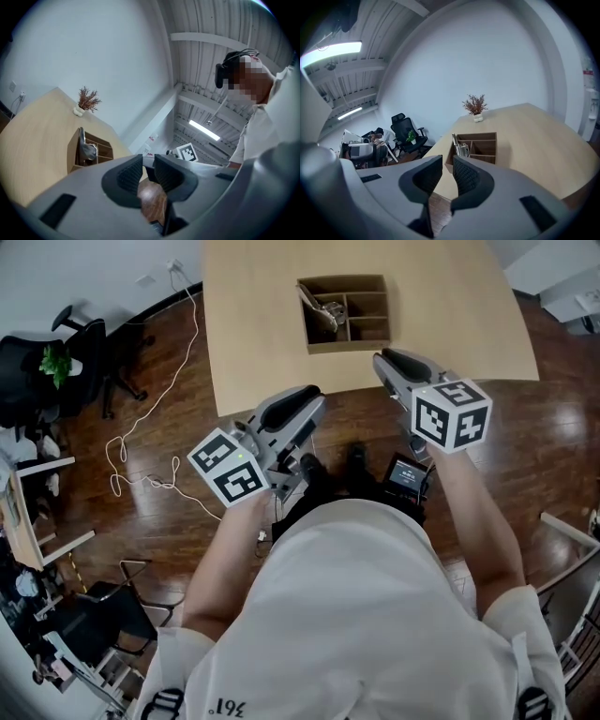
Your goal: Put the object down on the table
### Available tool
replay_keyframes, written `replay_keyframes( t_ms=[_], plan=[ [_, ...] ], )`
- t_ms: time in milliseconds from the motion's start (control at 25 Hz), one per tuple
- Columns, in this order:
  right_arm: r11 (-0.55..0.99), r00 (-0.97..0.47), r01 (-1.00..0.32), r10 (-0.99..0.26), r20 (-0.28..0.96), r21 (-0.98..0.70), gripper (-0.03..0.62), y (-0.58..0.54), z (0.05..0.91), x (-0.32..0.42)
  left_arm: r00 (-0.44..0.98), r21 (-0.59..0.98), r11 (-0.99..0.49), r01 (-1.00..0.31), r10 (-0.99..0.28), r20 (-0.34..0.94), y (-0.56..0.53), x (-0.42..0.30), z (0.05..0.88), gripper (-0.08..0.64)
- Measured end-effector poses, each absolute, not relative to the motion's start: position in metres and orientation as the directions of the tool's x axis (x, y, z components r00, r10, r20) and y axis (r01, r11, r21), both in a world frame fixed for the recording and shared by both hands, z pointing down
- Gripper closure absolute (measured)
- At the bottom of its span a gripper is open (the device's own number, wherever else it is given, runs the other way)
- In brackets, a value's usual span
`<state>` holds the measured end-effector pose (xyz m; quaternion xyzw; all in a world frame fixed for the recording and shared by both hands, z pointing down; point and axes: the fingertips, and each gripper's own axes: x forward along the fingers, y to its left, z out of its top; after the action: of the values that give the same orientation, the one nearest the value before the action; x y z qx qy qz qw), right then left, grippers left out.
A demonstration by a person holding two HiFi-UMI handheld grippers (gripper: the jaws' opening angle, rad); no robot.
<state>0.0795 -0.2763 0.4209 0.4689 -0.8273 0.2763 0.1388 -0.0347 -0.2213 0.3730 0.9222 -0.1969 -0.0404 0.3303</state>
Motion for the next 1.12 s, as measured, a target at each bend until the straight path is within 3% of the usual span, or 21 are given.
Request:
replay_keyframes(
  t_ms=[240, 440, 1120],
  plan=[
    [0.397, -0.522, -0.851, -0.708, 0.475, -0.343, 0.524, -0.261, 0.410, 0.084, 0.920, 0.617, -0.710, -0.339, -0.389, 0.057, -0.209, -0.037, 0.366, 0.489],
    [0.416, -0.546, -0.836, -0.702, 0.457, -0.359, 0.589, -0.250, 0.410, 0.085, 0.922, 0.604, -0.719, -0.345, -0.382, 0.072, -0.201, -0.037, 0.367, 0.488],
    [0.446, -0.576, -0.812, -0.719, 0.390, -0.377, 0.589, -0.202, 0.369, 0.084, 0.932, 0.572, -0.747, -0.340, -0.349, 0.098, -0.169, -0.040, 0.350, 0.489]
  ],
)
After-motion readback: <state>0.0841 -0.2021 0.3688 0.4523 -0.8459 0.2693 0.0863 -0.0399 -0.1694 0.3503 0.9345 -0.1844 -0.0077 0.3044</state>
